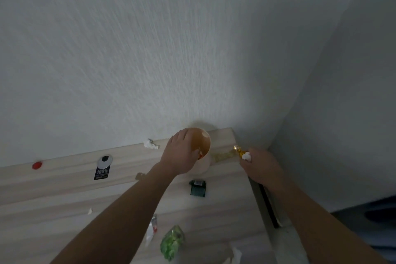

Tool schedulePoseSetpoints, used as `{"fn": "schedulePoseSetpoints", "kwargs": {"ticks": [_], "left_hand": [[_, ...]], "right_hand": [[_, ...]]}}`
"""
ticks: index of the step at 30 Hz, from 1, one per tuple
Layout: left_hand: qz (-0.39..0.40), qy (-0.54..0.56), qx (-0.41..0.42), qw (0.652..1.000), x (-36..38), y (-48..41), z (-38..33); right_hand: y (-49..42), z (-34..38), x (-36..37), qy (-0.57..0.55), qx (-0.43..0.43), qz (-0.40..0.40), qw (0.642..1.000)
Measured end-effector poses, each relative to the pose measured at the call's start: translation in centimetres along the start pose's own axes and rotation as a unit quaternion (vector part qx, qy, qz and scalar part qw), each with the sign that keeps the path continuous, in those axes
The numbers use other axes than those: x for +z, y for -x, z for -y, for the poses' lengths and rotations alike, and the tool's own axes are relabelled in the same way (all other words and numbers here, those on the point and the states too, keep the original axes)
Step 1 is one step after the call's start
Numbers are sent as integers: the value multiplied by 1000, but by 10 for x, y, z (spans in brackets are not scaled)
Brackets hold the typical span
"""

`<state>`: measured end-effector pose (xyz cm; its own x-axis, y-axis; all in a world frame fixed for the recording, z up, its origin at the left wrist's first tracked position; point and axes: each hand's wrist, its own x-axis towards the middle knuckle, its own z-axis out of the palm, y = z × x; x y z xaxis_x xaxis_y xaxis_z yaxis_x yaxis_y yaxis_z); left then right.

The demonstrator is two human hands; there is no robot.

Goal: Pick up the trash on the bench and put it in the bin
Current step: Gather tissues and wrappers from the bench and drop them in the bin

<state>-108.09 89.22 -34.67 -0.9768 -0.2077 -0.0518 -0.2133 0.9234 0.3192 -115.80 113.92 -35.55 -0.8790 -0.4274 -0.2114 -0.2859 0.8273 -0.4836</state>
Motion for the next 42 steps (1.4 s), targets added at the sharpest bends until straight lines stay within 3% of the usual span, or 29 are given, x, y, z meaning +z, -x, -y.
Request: {"fn": "schedulePoseSetpoints", "kwargs": {"ticks": [17, 28, 32, 37, 42], "left_hand": [[122, -27, 93, 988, 78, -43, -103], [200, 40, -30, 979, 156, -100, -78], [209, 16, -34, 977, 182, -111, -64], [167, -27, -16, 985, 196, -109, -57], [176, 25, -44, 983, 202, -105, -57]], "right_hand": [[25, -91, -16, 6, 94, 10, 995], [-18, -130, 7, -6, 100, 38, 994], [-34, -133, 18, -13, 102, 35, 994], [-47, -132, 29, -14, 86, 56, 995], [-52, -127, 37, -9, 81, 56, 995]]}}
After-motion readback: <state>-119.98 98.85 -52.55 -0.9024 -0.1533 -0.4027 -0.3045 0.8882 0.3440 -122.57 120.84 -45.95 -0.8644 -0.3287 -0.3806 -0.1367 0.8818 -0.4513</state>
